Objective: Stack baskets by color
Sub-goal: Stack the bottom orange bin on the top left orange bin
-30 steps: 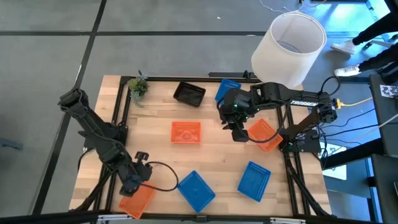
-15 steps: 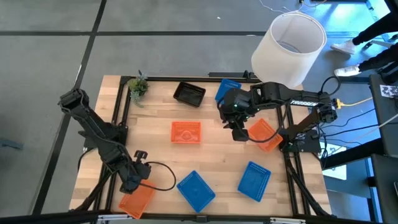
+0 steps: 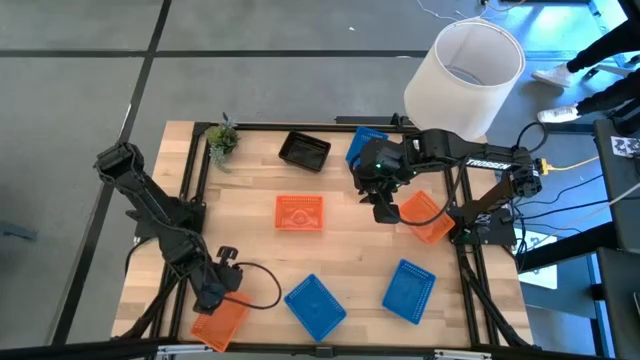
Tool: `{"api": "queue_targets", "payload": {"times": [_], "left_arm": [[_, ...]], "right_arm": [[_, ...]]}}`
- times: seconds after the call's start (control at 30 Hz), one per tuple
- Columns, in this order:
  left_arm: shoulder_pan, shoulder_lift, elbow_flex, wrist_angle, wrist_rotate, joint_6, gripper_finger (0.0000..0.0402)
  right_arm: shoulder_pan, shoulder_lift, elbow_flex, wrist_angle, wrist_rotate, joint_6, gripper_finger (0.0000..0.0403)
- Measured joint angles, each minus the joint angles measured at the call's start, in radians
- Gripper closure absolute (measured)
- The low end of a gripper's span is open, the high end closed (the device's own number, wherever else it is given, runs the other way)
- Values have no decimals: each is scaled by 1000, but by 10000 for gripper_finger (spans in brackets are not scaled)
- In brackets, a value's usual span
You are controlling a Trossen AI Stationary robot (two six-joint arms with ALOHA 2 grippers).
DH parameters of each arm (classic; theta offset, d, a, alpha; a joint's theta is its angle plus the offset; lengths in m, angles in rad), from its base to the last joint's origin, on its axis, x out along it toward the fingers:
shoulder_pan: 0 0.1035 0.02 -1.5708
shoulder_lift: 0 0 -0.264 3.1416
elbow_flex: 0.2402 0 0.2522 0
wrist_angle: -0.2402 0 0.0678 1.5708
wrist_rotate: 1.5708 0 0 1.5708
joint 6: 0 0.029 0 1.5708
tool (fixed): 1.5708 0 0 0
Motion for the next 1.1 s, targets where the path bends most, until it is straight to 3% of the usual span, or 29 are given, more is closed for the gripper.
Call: {"api": "queue_targets", "payload": {"times": [0.47, 0.73, 1.1], "left_arm": [[0, 0, -1, 0, -1, 5, 347], [0, 60, -1, 2, 5, 33, 347], [22, 62, -1, 11, -106, 7, 359]], "right_arm": [[0, 0, 0, 0, 1, -1, 301], [0, 0, 0, -1, 9, -3, 301], [0, 0, 0, -1, 42, 1, 301]]}}
